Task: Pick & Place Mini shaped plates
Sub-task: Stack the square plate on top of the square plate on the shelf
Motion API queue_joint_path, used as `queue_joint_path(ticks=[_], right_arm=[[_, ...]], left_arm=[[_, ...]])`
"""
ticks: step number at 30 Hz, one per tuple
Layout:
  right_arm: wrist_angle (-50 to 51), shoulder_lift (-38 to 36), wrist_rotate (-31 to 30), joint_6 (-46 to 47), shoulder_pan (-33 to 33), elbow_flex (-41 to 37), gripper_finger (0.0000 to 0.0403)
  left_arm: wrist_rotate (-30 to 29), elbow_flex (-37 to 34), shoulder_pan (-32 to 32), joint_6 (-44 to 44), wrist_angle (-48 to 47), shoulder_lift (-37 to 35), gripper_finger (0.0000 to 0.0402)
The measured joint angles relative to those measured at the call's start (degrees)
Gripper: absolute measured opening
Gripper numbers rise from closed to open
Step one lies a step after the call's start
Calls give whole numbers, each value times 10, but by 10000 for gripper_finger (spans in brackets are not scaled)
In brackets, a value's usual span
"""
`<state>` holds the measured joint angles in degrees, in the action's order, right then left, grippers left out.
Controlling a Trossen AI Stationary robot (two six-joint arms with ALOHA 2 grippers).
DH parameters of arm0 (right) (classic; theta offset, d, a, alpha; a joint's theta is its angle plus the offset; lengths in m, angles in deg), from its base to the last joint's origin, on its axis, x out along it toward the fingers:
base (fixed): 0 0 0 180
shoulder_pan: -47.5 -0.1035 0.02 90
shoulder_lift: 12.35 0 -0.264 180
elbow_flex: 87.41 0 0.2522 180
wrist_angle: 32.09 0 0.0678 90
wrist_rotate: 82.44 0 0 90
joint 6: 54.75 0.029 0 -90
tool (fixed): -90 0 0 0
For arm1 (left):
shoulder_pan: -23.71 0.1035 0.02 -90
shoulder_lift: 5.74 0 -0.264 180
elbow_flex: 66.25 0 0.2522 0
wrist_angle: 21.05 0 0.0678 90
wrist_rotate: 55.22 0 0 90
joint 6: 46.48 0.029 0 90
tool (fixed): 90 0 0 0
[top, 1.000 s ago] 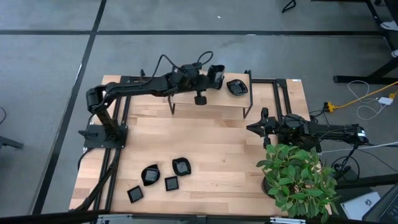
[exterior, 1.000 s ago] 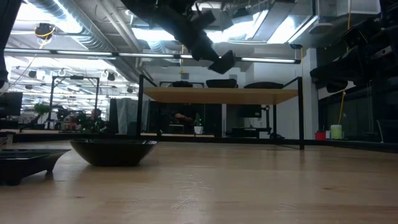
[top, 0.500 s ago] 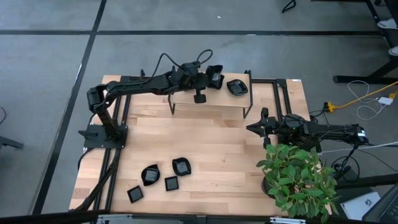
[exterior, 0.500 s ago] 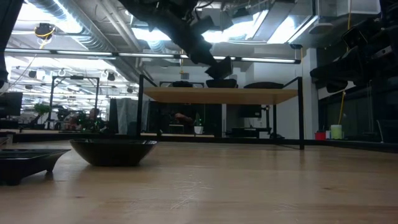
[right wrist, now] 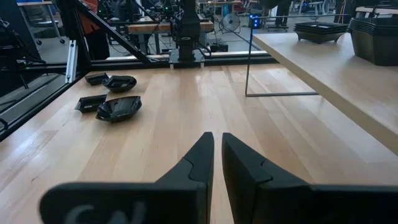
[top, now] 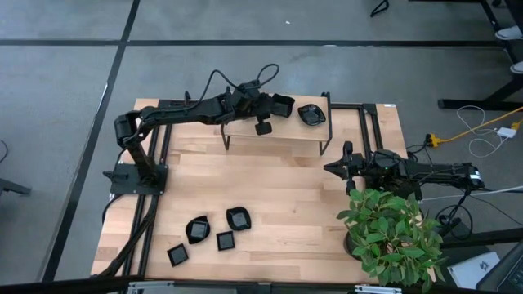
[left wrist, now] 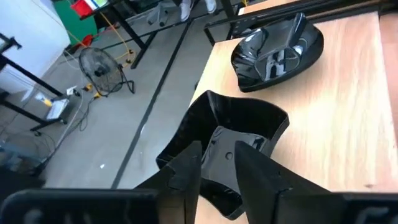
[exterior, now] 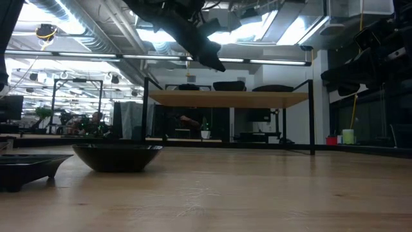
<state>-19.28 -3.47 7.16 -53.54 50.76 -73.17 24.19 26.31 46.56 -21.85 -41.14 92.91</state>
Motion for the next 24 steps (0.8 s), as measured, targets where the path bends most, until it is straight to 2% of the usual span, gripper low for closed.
queue_joint_path(ticks=[10,16,24], right_arm=[[0,0,0,0,0,0,34],[0,0,0,0,0,0,34],[0,0,0,0,0,0,34]], left_arm=[[-17,0,-51,-22,-37,0,100],[-75,0,-104,-55,-120,0,99],[-95,0,-178,-103,-218,-2,96]])
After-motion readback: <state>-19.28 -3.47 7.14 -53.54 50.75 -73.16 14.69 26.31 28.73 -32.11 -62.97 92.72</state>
